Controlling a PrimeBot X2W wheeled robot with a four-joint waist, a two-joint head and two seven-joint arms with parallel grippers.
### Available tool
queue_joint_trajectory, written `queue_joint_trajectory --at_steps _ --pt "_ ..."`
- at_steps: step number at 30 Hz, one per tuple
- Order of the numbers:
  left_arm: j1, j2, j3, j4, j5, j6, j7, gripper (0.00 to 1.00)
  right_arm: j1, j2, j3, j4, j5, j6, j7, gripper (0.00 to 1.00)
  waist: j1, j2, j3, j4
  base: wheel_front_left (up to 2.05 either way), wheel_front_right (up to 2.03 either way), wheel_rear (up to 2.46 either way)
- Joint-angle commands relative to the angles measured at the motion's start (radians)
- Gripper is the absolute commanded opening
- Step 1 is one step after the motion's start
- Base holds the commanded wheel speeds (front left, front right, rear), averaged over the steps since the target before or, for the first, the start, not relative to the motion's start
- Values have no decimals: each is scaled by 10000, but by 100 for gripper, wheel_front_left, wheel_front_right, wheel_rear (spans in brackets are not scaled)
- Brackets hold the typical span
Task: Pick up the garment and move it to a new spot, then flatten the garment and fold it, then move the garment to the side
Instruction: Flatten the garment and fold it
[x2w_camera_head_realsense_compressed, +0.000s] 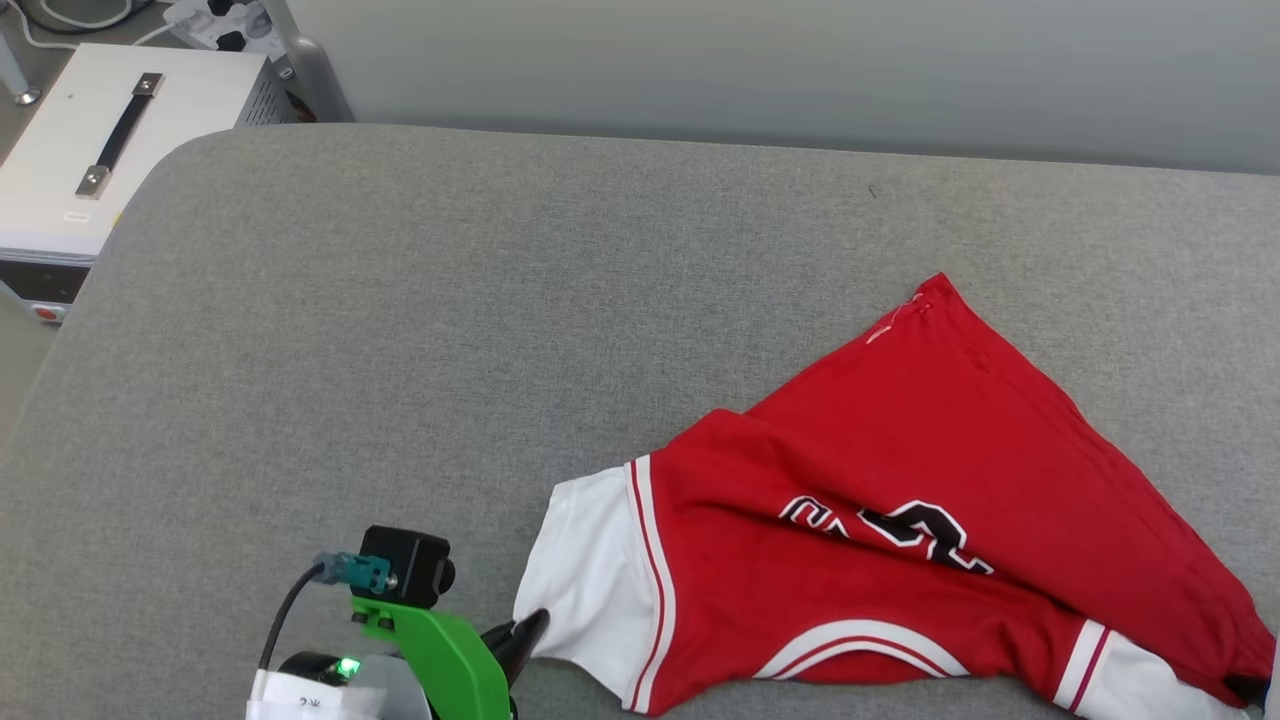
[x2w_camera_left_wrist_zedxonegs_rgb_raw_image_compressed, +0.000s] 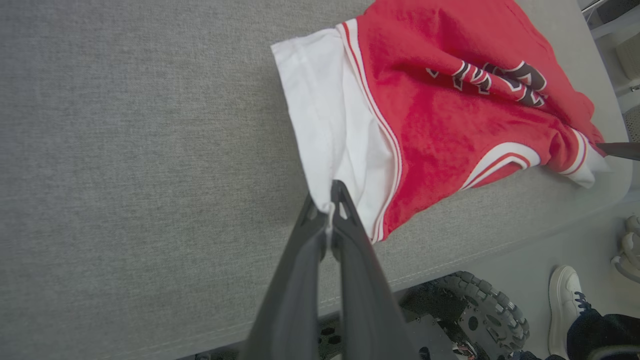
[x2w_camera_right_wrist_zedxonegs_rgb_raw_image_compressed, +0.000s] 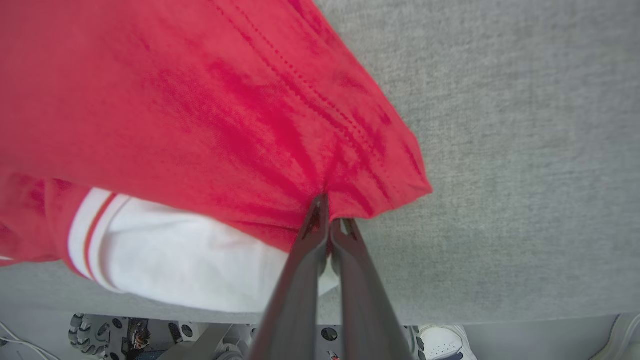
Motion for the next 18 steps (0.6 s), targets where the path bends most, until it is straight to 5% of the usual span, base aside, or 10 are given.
queue_joint_trajectory --at_steps 1,6,7,8,18 --pt "134 -64 -50 47 -7 26 -52 0 179 70 -15 -53 -108 -11 7 0 1 -1 -34 -24 0 0 0" --pt "95 -120 -138 68 3 7 -52 0 307 133 61 -120 -126 -11 49 0 1 -1 -63 -38 0 0 0" --pt "91 -125 -146 63 1 3 -54 0 297 109 97 -167 -113 -11 35 69 1 -1 -65 -38 0 0 0" --pt "88 -128 -156 53 -2 -1 -54 0 278 78 129 -228 -84 -11 36 100 1 -1 -64 -36 0 0 0" --pt "-100 -45 -270 -350 166 -49 -12 0 -464 -720 912 -2208 657 -11 1160 100 1 -1 284 346 0 0 0"
